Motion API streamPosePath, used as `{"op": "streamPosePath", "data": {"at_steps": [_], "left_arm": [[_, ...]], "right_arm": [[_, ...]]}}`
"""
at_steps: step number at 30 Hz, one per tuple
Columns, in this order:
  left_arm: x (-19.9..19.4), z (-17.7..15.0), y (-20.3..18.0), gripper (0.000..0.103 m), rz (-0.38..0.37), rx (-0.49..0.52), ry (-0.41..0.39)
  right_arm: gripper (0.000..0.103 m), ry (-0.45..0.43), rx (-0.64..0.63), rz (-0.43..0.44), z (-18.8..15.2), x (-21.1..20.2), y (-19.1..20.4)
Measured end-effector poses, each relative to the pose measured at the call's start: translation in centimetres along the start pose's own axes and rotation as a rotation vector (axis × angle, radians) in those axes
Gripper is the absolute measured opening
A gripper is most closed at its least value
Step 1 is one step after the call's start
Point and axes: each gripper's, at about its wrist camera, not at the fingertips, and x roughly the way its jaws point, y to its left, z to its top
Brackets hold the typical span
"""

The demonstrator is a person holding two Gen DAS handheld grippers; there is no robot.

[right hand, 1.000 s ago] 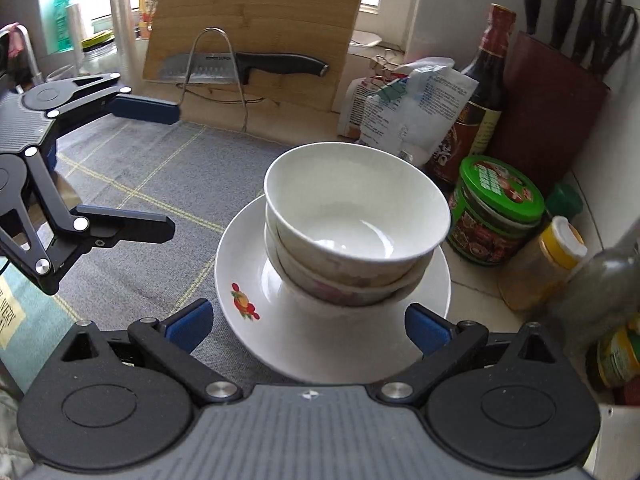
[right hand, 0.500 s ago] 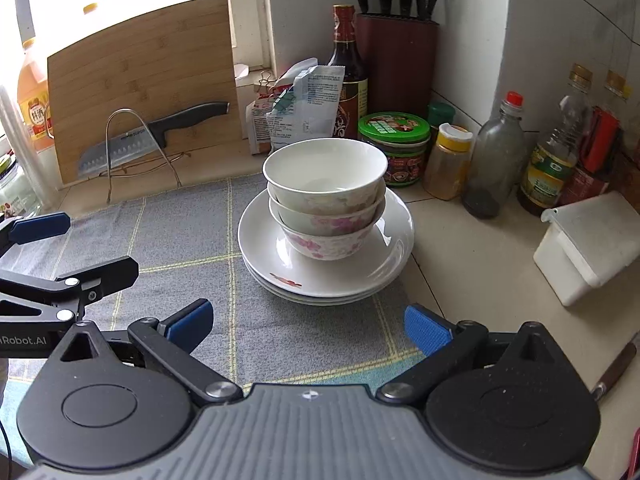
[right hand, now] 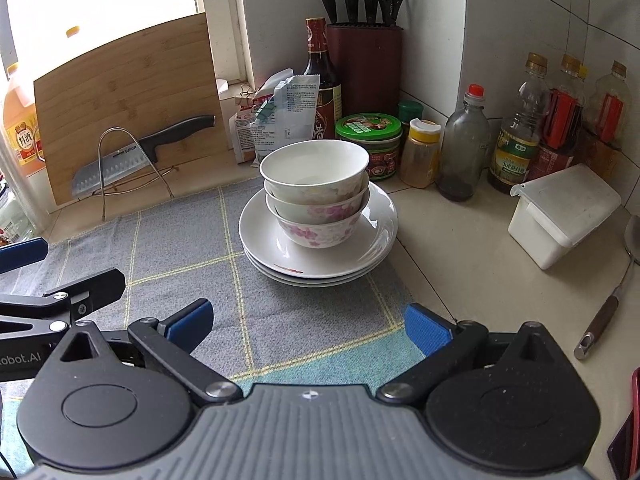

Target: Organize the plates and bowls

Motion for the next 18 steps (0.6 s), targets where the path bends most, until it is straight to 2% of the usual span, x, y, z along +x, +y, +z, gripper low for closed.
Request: {"op": "streamPosePath", "data": {"at_steps": [18], "left_arm": [[-0.43,0.09,-0.23,0.102,-0.009,0.001,0.001]], "right_arm": [[0.103,-0.005,0.017,-0.034,-0.22,-0.90,0.12]]}}
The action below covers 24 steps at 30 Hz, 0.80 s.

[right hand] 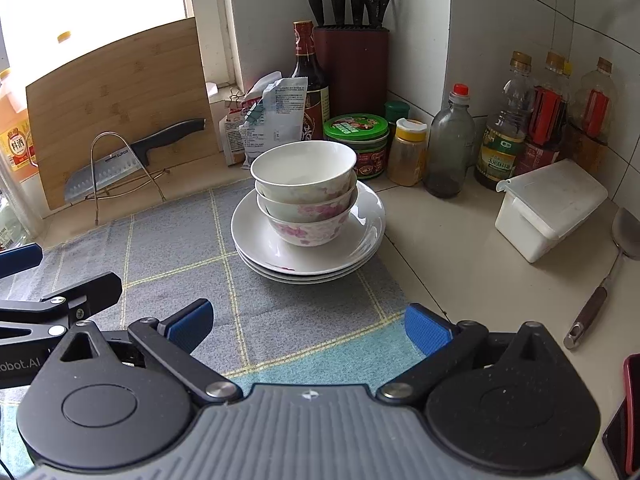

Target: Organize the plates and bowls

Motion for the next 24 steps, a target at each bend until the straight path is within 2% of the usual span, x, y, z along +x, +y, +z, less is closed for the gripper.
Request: {"op": "streamPosePath", "data": {"at_steps": [24], "left_arm": [[0.30,0.24,0.30,0.102,0.000,-0.004,0.005]], "right_arm": [[0.103,0.001,0.006,-0.020,0.31,0.21,0.14]]}}
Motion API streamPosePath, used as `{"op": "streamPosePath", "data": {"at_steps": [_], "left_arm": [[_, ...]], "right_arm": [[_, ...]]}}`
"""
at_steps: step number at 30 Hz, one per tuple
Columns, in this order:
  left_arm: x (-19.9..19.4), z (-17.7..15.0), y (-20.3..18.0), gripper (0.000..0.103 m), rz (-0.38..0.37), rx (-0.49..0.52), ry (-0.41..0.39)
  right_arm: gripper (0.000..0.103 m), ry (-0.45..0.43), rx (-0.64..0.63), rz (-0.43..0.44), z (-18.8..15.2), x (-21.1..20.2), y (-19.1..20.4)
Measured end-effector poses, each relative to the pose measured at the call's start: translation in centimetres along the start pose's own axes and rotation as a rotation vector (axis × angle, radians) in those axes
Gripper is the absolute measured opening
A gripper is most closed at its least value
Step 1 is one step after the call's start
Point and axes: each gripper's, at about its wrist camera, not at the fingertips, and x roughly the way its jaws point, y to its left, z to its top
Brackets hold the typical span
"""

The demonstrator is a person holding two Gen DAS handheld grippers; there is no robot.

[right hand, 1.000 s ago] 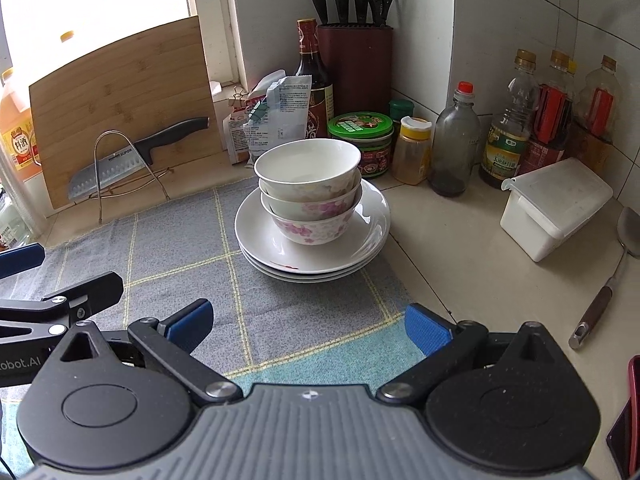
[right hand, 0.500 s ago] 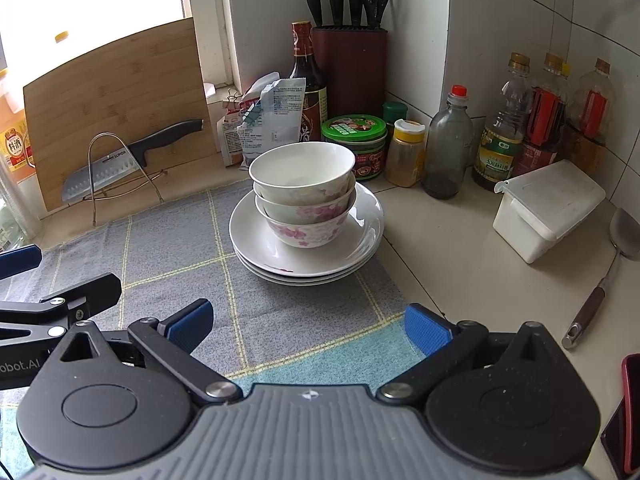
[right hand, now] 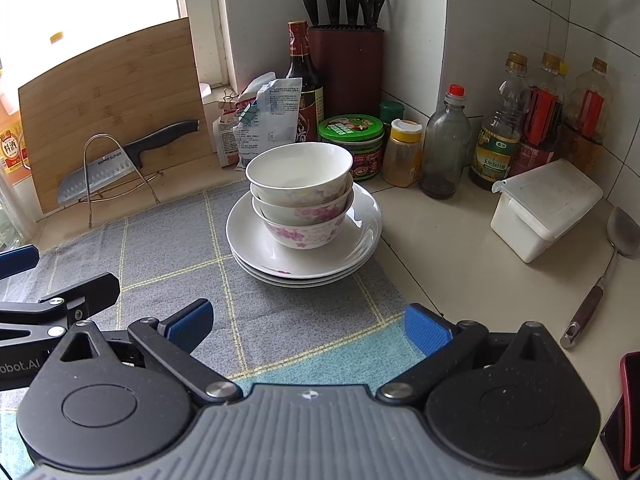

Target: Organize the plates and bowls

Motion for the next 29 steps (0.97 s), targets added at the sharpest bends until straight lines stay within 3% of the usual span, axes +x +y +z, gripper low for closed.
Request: {"op": "streamPosePath", "data": {"at_steps": [29], "left_arm": [[0.16,0.21,0.08,0.102,-0.010,0.002,-0.006]], "right_arm": [[0.103,0.000,0.001,-0.013,0.31,0.02,0.03]]}}
